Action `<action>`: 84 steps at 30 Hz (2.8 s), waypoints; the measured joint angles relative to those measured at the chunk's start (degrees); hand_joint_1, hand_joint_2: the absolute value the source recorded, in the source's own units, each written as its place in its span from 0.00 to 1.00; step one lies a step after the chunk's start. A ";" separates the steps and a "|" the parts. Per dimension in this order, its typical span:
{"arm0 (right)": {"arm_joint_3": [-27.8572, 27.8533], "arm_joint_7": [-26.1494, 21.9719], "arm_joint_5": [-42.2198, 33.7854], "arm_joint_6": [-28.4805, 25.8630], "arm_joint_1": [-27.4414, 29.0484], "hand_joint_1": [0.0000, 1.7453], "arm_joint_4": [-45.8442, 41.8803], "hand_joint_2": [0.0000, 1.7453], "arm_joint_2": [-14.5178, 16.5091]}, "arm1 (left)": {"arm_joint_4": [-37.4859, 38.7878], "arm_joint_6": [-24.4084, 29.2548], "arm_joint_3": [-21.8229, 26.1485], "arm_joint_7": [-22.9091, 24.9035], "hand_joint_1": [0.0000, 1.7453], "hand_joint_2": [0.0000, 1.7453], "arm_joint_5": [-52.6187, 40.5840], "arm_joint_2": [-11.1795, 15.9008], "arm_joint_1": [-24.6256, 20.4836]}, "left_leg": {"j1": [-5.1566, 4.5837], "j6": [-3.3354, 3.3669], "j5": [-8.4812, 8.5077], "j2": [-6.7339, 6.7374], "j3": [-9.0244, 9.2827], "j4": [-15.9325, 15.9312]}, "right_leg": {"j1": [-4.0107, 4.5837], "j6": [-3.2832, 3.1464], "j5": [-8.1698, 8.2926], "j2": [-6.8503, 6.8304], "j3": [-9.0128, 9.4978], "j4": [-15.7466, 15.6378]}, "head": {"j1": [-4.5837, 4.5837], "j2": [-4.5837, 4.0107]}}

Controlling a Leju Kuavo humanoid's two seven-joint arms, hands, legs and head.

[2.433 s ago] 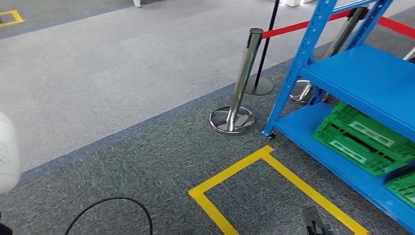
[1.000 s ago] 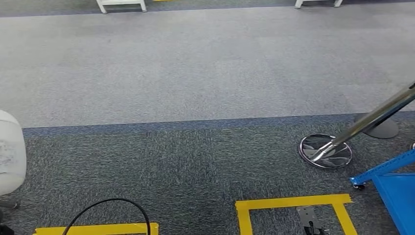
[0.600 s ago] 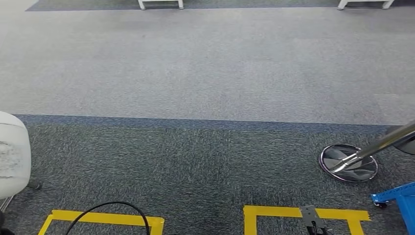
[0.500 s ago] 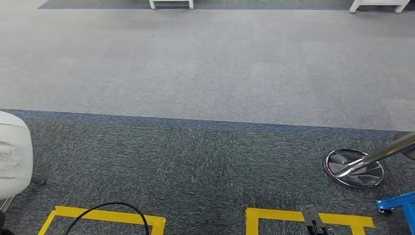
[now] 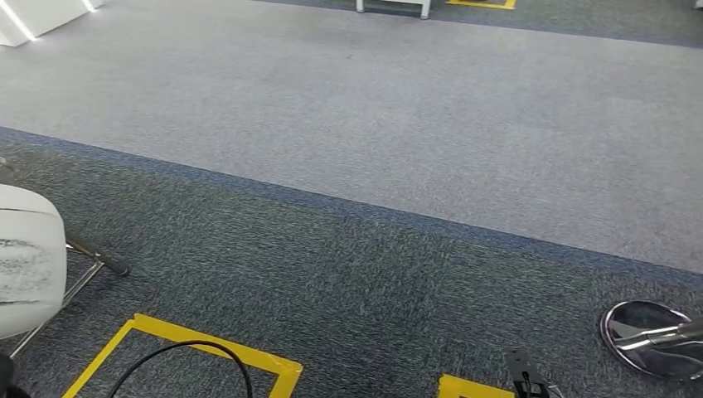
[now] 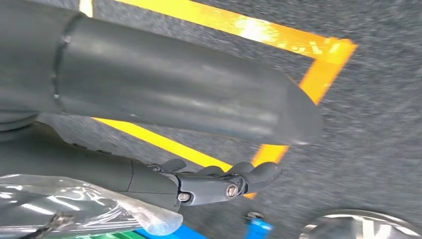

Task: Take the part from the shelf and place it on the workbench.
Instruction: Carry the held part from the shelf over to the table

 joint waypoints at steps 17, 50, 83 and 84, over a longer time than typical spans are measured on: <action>0.44 0.31 0.38 0.25 -0.36 0.00 0.10 0.00 0.03 | -0.06 1.54 -0.12 -0.05 1.00 1.00 0.97 0.08 -0.65 | 0.19 -2.09 -0.16 6.68 -3.69 5.52 | 0.03 -1.96 -0.53 -6.63 5.15 -6.09 | -0.62 0.00; 1.89 4.45 3.29 -0.90 0.07 0.00 0.14 0.00 -0.01 | -0.58 2.73 -0.12 -0.09 1.00 1.00 2.61 -1.04 -0.97 | -0.20 -1.71 0.32 9.44 -1.95 1.61 | 0.49 -1.01 -1.37 -8.63 6.79 -7.51 | -0.38 0.00; 1.50 4.26 0.36 -1.55 -0.06 0.00 0.22 0.00 0.13 | -0.45 4.15 -0.59 -0.03 1.00 1.00 2.52 -1.67 -0.57 | 0.01 -0.99 0.09 7.56 -1.59 1.00 | 0.42 -0.61 -2.31 -7.89 8.26 -7.96 | -0.21 0.00; 1.28 4.13 0.16 -1.55 -0.18 0.00 0.21 0.00 0.14 | -0.55 4.24 -0.58 -0.04 1.00 1.00 2.67 -1.72 -0.58 | 0.19 -0.66 0.17 7.25 -1.32 0.64 | 0.39 -0.40 -2.96 -6.88 8.13 -7.20 | -0.08 0.00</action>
